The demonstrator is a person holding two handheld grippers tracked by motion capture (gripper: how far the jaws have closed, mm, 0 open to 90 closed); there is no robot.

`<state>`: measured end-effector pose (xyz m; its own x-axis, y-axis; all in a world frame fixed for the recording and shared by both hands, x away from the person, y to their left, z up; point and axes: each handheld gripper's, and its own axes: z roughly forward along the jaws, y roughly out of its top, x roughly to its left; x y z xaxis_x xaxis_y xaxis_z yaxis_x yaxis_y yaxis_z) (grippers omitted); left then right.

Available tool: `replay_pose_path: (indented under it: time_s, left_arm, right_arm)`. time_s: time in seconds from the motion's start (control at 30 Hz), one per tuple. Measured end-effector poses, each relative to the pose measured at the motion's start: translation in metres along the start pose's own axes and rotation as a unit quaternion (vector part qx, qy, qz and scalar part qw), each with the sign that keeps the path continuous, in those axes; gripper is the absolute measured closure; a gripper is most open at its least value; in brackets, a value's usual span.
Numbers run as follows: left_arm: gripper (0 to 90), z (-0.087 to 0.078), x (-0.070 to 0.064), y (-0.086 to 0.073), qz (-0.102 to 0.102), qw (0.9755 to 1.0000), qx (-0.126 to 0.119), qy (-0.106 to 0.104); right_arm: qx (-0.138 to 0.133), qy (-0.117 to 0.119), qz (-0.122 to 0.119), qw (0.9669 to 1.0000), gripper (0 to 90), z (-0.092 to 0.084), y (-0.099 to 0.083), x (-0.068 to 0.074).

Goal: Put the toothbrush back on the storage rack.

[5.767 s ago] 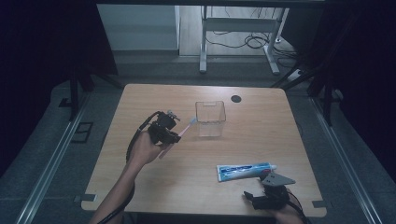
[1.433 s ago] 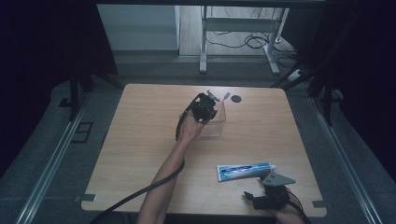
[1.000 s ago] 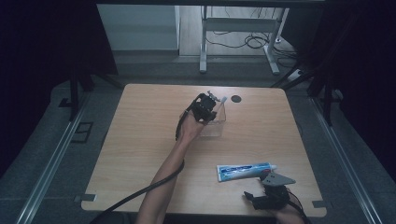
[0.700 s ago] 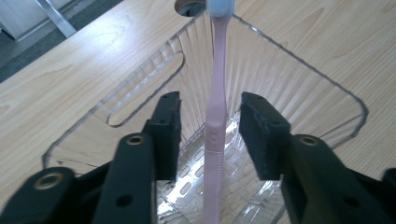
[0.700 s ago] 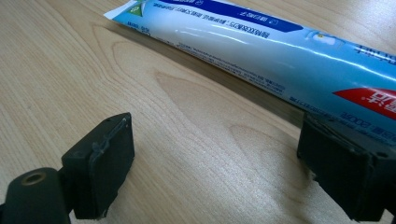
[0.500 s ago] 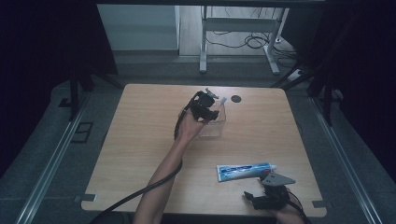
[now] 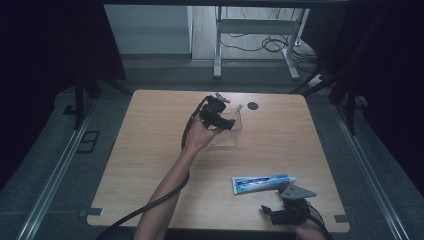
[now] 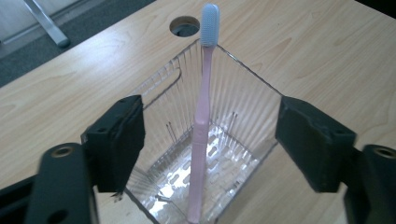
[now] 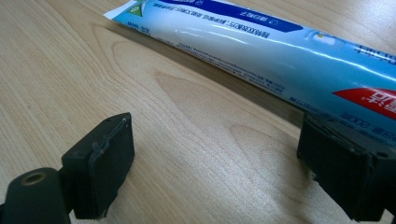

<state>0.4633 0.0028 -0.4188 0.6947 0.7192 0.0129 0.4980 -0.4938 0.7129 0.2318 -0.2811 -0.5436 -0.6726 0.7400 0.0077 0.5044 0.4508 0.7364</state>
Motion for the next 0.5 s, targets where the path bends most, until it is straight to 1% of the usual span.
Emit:
replay_pose_path:
  time_s: [0.03, 0.07, 0.1, 0.13, 0.23, 0.5]
  left_arm:
    - [21.5, -0.004, 0.0, -0.001, 0.002, 1.0, 0.0, -0.003]
    - [20.7, -0.004, 0.0, -0.001, 0.002, 1.0, 0.0, -0.003]
    - [20.2, -0.008, 0.0, -0.001, -0.001, 1.0, -0.001, -0.008]
    - [19.2, -0.01, 0.0, -0.002, 0.0, 1.0, -0.002, -0.009]
    - [17.0, -0.016, 0.001, -0.004, -0.005, 0.9998, -0.006, -0.016]
    - [14.0, -0.031, 0.004, -0.013, -0.008, 0.9997, -0.009, -0.023]
  right_arm:
    - [0.0, 0.0, -0.001, 1.0, 10.9, 0.0, 0.0, 0.0]
    - [0.0, 0.0, -0.001, 1.0, 10.9, 0.0, 0.0, 0.0]
    - [0.0, 0.0, -0.001, 1.0, 10.9, 0.0, 0.0, 0.0]
    - [0.0, 0.0, -0.001, 1.0, 10.9, 0.0, 0.0, 0.0]
    - [0.0, 0.0, -0.001, 1.0, 10.9, 0.0, 0.0, 0.0]
    - [0.0, 0.0, -0.001, 1.0, 10.9, 0.0, 0.0, 0.0]
